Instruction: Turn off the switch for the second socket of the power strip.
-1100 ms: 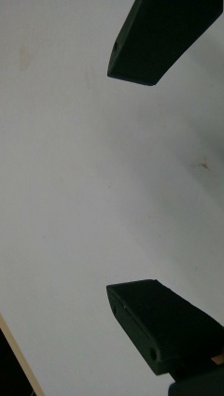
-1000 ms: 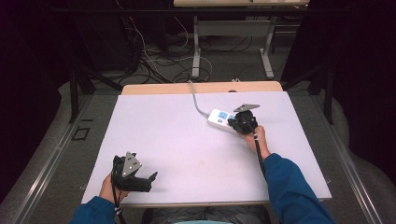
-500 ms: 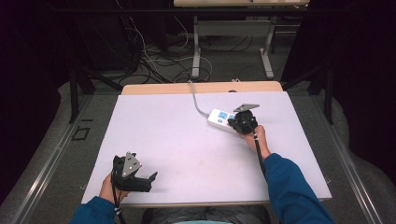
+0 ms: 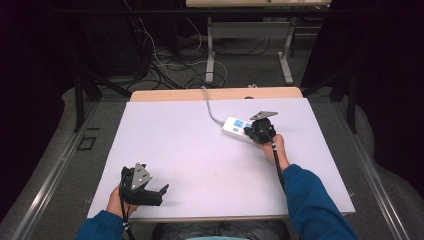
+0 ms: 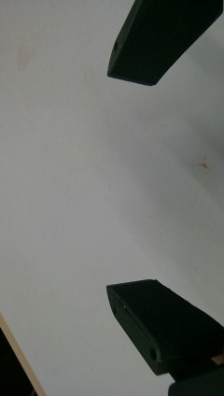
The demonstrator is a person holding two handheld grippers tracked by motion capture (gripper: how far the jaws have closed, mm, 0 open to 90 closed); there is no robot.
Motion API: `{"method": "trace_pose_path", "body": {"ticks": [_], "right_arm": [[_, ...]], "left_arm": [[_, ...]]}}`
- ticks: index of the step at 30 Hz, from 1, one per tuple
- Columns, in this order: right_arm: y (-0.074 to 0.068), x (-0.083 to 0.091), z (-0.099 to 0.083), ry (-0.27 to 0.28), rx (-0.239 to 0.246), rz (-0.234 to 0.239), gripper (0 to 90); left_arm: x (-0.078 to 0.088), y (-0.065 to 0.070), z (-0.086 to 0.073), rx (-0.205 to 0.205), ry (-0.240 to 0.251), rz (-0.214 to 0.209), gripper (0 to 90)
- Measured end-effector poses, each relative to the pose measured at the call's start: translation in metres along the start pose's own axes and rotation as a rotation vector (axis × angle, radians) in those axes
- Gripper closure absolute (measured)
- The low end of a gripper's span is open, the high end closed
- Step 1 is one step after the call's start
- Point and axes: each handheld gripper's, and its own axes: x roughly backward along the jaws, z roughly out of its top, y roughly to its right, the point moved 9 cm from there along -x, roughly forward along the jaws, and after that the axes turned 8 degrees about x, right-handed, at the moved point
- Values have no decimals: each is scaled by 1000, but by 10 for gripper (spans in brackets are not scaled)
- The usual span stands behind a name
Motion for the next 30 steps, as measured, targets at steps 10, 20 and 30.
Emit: {"method": "trace_pose_path", "body": {"ticks": [10,20,30], "right_arm": [[-1,1,0,-10,-6,-3,900],[0,0,1,-16,-1,-4,900],[0,2,4,-16,1,-8,900]], "left_arm": [[0,0,0,-2,-3,-4,1],[0,1,0,-4,-3,-8,1],[0,1,0,-5,-3,-10,1]]}}
